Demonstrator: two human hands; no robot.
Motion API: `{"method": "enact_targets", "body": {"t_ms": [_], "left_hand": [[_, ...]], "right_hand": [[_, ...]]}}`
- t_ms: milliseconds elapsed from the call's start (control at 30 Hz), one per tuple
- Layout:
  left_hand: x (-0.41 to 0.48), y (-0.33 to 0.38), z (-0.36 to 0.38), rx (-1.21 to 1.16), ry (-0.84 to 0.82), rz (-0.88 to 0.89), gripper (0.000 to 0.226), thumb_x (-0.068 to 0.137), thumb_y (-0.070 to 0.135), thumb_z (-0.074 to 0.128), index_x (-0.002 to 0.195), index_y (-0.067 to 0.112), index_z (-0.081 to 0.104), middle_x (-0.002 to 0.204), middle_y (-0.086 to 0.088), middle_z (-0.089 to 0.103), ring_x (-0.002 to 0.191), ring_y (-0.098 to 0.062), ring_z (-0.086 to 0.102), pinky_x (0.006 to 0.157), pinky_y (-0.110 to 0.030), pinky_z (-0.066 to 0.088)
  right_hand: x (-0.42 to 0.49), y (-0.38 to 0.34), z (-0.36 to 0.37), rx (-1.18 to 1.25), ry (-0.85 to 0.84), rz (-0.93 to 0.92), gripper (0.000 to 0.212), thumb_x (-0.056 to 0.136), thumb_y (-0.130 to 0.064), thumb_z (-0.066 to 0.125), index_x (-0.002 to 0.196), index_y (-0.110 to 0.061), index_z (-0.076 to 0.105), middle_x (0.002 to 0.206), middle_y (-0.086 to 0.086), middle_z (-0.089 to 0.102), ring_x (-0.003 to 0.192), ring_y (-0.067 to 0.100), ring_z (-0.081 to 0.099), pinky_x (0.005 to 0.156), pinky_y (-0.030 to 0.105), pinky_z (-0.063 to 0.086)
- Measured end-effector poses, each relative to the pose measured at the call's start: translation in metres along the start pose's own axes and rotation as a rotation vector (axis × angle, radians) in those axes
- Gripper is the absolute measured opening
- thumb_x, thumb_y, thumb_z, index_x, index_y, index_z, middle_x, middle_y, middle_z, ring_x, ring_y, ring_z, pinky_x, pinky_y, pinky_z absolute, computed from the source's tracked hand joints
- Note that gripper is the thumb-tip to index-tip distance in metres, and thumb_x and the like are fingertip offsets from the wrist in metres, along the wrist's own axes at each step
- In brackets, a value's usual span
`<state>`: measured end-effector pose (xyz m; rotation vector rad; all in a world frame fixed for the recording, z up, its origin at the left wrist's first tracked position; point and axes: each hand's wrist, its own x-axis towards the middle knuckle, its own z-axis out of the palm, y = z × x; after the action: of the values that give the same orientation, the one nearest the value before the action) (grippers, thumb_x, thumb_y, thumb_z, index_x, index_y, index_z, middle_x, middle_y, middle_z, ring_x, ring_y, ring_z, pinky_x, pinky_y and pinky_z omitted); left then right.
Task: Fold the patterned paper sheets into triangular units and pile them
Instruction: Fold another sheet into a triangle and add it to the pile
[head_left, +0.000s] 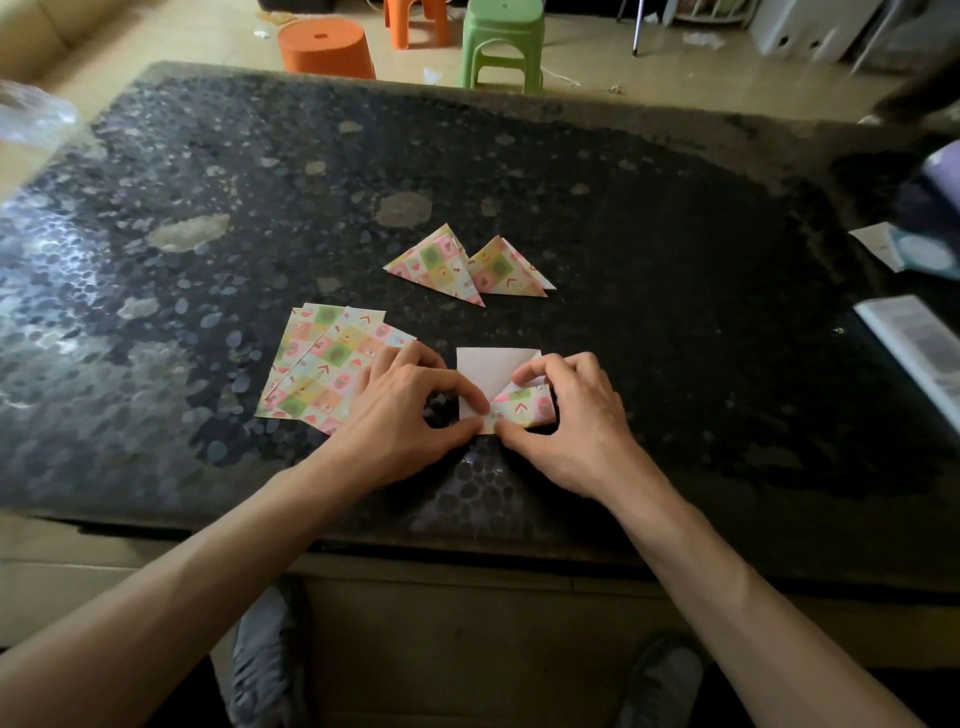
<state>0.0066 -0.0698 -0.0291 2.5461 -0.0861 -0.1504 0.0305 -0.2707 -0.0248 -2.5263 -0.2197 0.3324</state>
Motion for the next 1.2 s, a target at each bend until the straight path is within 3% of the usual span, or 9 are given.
{"method": "enact_targets", "body": {"t_ms": [233,367,500,1000,1200], "left_hand": [[-0.002,0.001,0.0,-0.018,-0.017,0.009,0.017,0.087,0.049,0.075,0.102,0.056,0.07,0.115,0.012,0.041,0.117,-0.013,0.035,0.099,-0.033,0.029],[-0.001,0.002,-0.001,-0.013,-0.023,0.01,0.017,0.088,0.049,0.074,0.101,0.06,0.068,0.115,0.012,0.04,0.117,-0.012,0.035,0.101,-0.034,0.029],[-0.002,0.003,-0.003,-0.026,-0.04,0.012,0.019,0.088,0.049,0.073,0.098,0.063,0.065,0.114,0.012,0.04,0.117,-0.011,0.032,0.1,-0.034,0.028],[0.0,0.003,0.0,-0.014,-0.032,0.0,0.021,0.086,0.05,0.074,0.089,0.066,0.06,0.111,0.014,0.038,0.117,-0.012,0.032,0.101,-0.036,0.029],[0.0,0.004,-0.001,-0.015,-0.032,0.005,0.021,0.087,0.05,0.074,0.09,0.066,0.06,0.112,0.013,0.038,0.116,-0.011,0.03,0.101,-0.035,0.027]], "right_hand": [[0.004,0.0,-0.007,0.072,-0.068,0.063,0.048,0.083,-0.034,0.082,0.119,-0.044,0.053,0.126,-0.011,0.039,0.122,0.015,0.049,0.104,0.037,0.048],[0.005,-0.001,-0.009,0.075,-0.083,0.063,0.048,0.084,-0.032,0.082,0.12,-0.044,0.052,0.127,-0.01,0.039,0.123,0.014,0.048,0.102,0.034,0.047],[0.005,0.002,-0.015,0.123,-0.111,0.069,0.05,0.088,-0.021,0.08,0.122,-0.044,0.051,0.131,-0.011,0.041,0.116,0.006,0.049,0.085,0.019,0.043],[0.008,0.01,-0.02,0.198,-0.112,0.047,0.053,0.087,-0.009,0.079,0.123,-0.04,0.054,0.121,-0.011,0.049,0.101,0.004,0.054,0.083,0.018,0.044],[0.01,0.017,-0.022,0.234,-0.09,0.031,0.05,0.087,-0.008,0.079,0.12,-0.039,0.056,0.115,-0.014,0.053,0.094,0.002,0.056,0.075,0.015,0.042]]}}
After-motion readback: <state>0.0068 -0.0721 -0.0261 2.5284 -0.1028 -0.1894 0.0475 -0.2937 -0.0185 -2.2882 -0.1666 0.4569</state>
